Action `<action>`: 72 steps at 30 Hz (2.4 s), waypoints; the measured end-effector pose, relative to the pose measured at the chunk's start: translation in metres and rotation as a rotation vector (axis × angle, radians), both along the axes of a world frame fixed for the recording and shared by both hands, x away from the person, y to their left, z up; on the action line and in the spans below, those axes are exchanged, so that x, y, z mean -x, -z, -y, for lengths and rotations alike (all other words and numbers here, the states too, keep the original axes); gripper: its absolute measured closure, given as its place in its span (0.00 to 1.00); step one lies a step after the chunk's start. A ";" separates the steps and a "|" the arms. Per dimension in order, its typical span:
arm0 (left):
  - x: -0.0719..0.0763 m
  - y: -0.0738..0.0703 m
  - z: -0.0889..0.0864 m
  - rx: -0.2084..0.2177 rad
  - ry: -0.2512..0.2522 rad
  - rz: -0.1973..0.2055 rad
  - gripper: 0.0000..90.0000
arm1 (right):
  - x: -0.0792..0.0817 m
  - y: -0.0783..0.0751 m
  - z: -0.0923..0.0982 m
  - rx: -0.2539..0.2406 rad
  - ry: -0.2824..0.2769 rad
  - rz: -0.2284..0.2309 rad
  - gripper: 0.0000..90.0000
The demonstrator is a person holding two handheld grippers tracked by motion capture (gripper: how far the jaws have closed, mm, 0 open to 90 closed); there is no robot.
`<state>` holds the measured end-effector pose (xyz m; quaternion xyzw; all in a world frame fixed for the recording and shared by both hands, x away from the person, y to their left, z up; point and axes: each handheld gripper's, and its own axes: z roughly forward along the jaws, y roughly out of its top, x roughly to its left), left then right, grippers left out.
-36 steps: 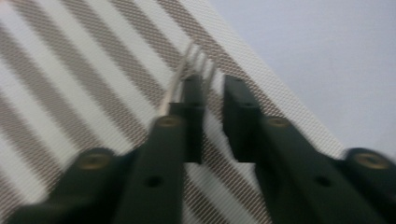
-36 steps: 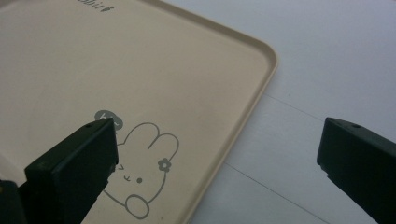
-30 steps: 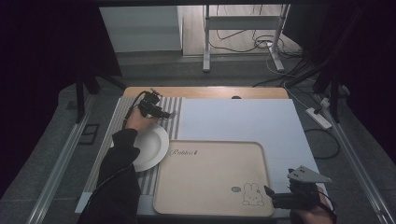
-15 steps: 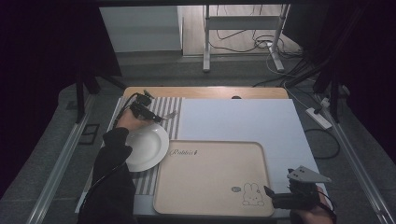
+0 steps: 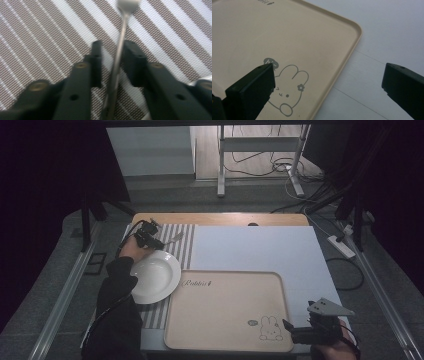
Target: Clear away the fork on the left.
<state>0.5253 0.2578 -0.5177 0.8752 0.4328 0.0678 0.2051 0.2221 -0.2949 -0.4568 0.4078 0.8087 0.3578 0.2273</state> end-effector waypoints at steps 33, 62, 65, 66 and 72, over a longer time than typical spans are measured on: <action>0.020 -0.043 -0.049 0.065 -0.033 -0.025 0.94 | 0.001 0.000 0.000 0.003 0.002 0.005 0.00; 0.066 -0.048 -0.003 0.135 0.052 -0.049 0.94 | 0.001 0.000 -0.001 0.010 0.000 0.004 0.00; 0.072 -0.048 0.003 0.128 0.071 -0.046 0.94 | 0.001 0.000 -0.001 0.011 0.000 0.003 0.00; 0.074 -0.048 0.005 0.127 0.076 -0.046 0.94 | 0.001 0.000 -0.001 0.011 0.000 0.003 0.00; 0.087 -0.049 0.016 0.146 0.088 -0.036 0.94 | 0.001 0.000 -0.001 0.009 0.001 0.004 0.00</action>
